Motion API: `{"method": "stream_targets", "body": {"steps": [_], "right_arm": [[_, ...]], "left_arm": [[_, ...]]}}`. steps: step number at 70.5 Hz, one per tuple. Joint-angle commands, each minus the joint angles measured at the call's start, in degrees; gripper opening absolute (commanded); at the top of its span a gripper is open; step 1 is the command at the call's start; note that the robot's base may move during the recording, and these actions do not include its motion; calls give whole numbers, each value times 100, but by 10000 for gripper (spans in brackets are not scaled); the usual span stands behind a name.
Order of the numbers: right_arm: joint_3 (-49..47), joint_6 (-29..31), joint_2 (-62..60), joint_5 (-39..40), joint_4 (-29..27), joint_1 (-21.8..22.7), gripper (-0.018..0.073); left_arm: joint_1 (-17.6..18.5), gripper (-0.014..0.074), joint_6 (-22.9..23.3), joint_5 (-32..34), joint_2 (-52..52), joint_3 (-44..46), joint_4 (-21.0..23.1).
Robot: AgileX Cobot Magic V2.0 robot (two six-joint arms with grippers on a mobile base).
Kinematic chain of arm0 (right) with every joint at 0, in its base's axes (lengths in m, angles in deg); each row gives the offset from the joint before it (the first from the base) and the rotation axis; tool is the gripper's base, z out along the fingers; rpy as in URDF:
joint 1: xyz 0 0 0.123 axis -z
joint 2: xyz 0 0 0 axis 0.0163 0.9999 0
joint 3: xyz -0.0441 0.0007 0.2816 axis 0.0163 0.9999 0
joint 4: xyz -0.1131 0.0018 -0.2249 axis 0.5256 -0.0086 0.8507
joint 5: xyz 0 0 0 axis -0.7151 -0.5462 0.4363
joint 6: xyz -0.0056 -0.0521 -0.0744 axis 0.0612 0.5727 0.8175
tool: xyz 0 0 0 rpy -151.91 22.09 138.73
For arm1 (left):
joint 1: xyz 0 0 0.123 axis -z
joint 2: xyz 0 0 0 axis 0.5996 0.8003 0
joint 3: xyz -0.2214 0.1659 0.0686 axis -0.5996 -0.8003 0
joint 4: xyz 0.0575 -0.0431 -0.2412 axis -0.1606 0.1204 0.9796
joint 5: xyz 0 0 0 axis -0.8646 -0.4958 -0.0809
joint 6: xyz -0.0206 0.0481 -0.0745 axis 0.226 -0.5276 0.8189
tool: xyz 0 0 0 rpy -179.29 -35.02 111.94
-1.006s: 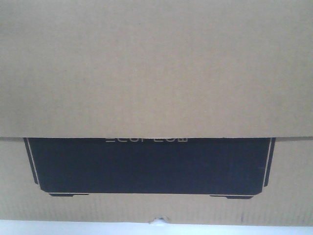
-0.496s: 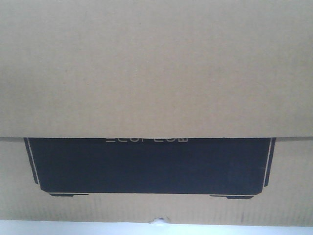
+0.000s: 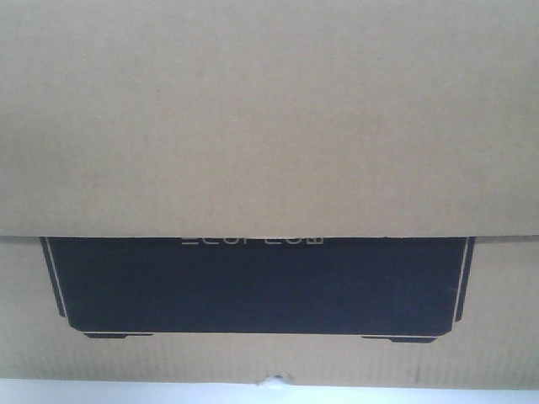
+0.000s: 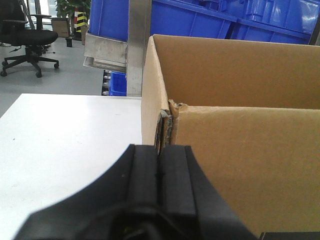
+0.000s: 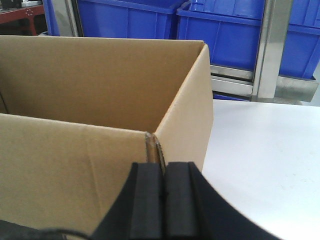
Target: Grab box from left shelf to table start
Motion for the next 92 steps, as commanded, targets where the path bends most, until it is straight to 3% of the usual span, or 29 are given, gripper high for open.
{"method": "stream_targets", "body": {"steps": [1, 12, 24, 41, 57, 92], "right_arm": [[-142, 11, 81, 547, 76, -11, 55], [-142, 11, 81, 547, 76, -11, 55], [-142, 11, 81, 547, 76, -11, 55], [-142, 11, 81, 547, 76, -11, 55], [-142, 11, 81, 540, 76, -11, 55], [-142, 11, 81, 527, 76, -11, 55]], "left_arm": [[30, -102, 31, 511, -43, 154, 78], [71, -102, 31, 701, -55, -126, 78], [123, -102, 31, 1707, -55, -1030, 78], [-182, -102, 31, 3232, -55, -2067, 78], [-182, -102, 31, 2983, -55, -2051, -185], [-182, -102, 31, 2995, -55, -2051, -185]]}}
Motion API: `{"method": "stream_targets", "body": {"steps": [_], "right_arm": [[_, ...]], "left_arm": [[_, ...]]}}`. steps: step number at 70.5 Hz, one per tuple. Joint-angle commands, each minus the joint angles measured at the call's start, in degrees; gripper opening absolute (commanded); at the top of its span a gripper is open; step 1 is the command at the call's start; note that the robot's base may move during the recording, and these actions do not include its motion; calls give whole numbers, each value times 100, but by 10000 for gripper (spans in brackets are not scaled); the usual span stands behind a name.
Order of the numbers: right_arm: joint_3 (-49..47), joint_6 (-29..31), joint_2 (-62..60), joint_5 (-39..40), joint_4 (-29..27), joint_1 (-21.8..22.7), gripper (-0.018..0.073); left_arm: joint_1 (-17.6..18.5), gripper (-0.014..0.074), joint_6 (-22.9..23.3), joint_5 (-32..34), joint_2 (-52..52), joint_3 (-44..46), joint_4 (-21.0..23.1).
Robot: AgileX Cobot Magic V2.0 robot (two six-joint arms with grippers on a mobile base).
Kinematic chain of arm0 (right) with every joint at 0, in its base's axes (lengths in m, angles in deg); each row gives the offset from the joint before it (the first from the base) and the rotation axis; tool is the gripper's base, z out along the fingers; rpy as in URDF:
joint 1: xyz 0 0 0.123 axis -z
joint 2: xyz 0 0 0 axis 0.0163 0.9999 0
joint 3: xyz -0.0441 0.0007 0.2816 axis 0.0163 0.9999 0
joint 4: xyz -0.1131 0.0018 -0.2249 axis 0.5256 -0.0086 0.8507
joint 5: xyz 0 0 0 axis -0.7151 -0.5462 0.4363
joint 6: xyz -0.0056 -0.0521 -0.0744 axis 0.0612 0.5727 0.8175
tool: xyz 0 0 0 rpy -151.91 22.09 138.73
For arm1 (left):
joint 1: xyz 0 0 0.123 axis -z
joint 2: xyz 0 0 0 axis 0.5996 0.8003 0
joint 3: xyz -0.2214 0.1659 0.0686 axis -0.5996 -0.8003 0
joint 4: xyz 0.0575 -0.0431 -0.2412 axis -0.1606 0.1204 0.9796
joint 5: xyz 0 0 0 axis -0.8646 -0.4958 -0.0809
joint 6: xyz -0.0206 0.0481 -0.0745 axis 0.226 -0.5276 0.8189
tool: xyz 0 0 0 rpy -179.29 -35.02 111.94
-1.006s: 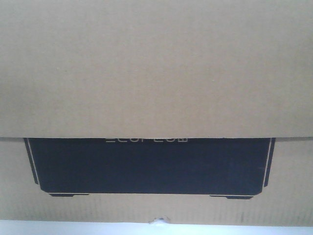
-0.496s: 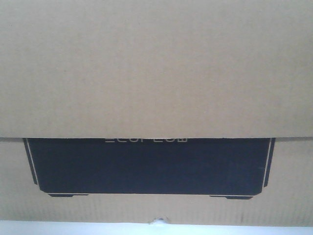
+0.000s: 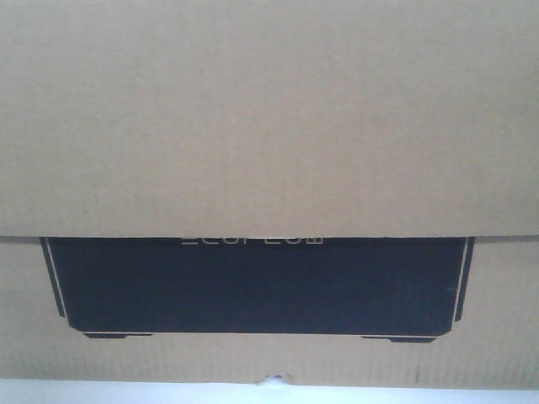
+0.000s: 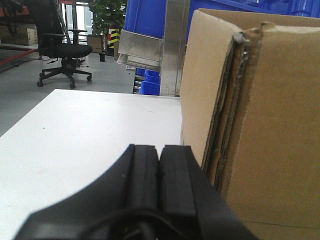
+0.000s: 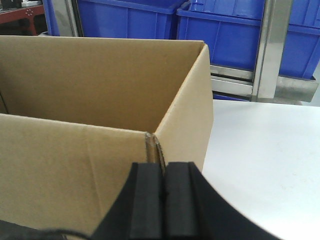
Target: Grab box from left shelf to table start
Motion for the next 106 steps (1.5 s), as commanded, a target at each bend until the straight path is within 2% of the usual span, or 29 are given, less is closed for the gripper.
{"method": "stream_targets", "body": {"steps": [1, 29, 36, 44, 52, 60, 70, 73, 106], "right_arm": [[-142, 11, 81, 519, 76, -11, 55], [-42, 95, 81, 674, 62, 13, 55], [246, 576, 81, 1041, -78, 345, 55], [690, 1037, 81, 1532, -659, 1075, 55], [1166, 1101, 43, 1986, -967, 1714, 55], [1694, 1101, -123, 2506, -1114, 2019, 55], [2394, 1094, -343, 3332, -1136, 2050, 55], [2361, 1094, -337, 3154, -1142, 2050, 55], [2366, 1094, -337, 3107, -1138, 2050, 55]], "left_arm": [[-7, -102, 31, 535, -55, -6, 0], [-7, -102, 31, 535, -55, -6, 0], [-7, -102, 31, 535, -55, -6, 0], [-7, -102, 31, 535, -55, -6, 0], [-7, -102, 31, 535, -55, -6, 0], [-7, -102, 31, 535, -55, -6, 0], [-7, -102, 31, 535, -55, -6, 0], [-7, -102, 31, 535, -55, -6, 0], [-7, -102, 31, 535, -44, -6, 0]]}}
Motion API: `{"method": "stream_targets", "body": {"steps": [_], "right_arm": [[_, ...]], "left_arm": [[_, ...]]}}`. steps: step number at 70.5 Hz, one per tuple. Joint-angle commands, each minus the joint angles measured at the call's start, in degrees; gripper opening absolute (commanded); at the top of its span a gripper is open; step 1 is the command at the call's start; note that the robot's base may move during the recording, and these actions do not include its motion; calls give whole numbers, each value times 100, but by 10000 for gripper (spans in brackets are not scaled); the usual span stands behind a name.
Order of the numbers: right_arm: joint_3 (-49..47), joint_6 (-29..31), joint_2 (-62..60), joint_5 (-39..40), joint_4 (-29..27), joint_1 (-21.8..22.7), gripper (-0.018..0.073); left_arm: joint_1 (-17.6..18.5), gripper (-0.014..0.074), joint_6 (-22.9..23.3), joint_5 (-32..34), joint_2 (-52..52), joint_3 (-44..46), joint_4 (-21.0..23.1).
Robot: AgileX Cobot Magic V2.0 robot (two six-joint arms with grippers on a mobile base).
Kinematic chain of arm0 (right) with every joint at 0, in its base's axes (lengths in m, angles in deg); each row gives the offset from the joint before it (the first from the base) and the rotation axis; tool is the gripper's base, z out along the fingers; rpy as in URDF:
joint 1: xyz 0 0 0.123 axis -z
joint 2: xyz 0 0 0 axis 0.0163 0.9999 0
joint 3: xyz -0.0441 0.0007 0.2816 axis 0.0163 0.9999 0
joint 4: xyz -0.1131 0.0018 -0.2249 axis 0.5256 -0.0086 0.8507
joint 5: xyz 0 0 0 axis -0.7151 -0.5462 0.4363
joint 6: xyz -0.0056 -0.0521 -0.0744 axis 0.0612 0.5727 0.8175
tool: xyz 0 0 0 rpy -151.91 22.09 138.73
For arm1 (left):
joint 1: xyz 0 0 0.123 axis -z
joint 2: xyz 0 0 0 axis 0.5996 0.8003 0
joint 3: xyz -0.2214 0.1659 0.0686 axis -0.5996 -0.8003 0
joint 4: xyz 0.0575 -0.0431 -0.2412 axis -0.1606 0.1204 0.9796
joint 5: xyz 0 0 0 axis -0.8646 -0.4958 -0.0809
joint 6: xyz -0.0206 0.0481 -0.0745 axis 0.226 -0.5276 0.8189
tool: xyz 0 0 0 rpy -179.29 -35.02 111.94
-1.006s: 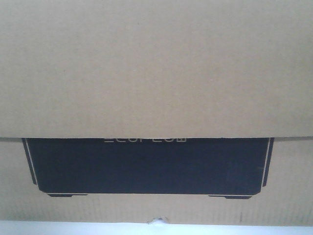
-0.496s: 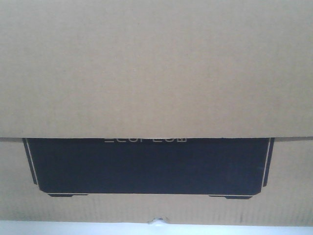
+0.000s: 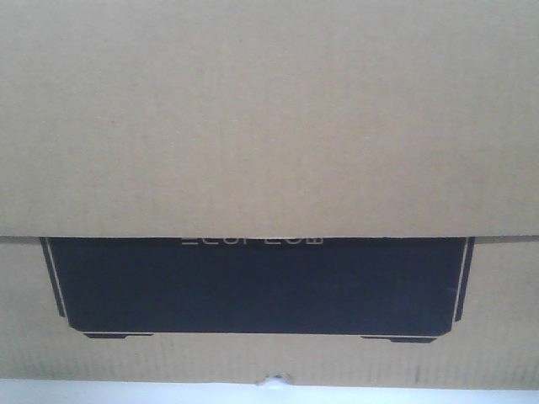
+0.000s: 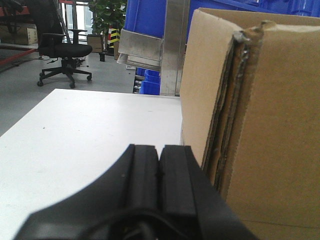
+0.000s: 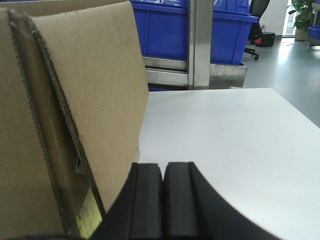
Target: Grab box from left shelf to table start
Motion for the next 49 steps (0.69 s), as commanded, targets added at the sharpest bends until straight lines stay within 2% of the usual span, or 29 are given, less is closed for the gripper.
{"method": "stream_targets", "body": {"steps": [1, 49], "right_arm": [[-94, 39, -81, 506, -12, 45, 55], [-94, 39, -81, 506, -12, 45, 55]], "left_arm": [[-7, -102, 31, 531, -44, -6, 0], [-7, -102, 31, 531, -44, -6, 0]]}}
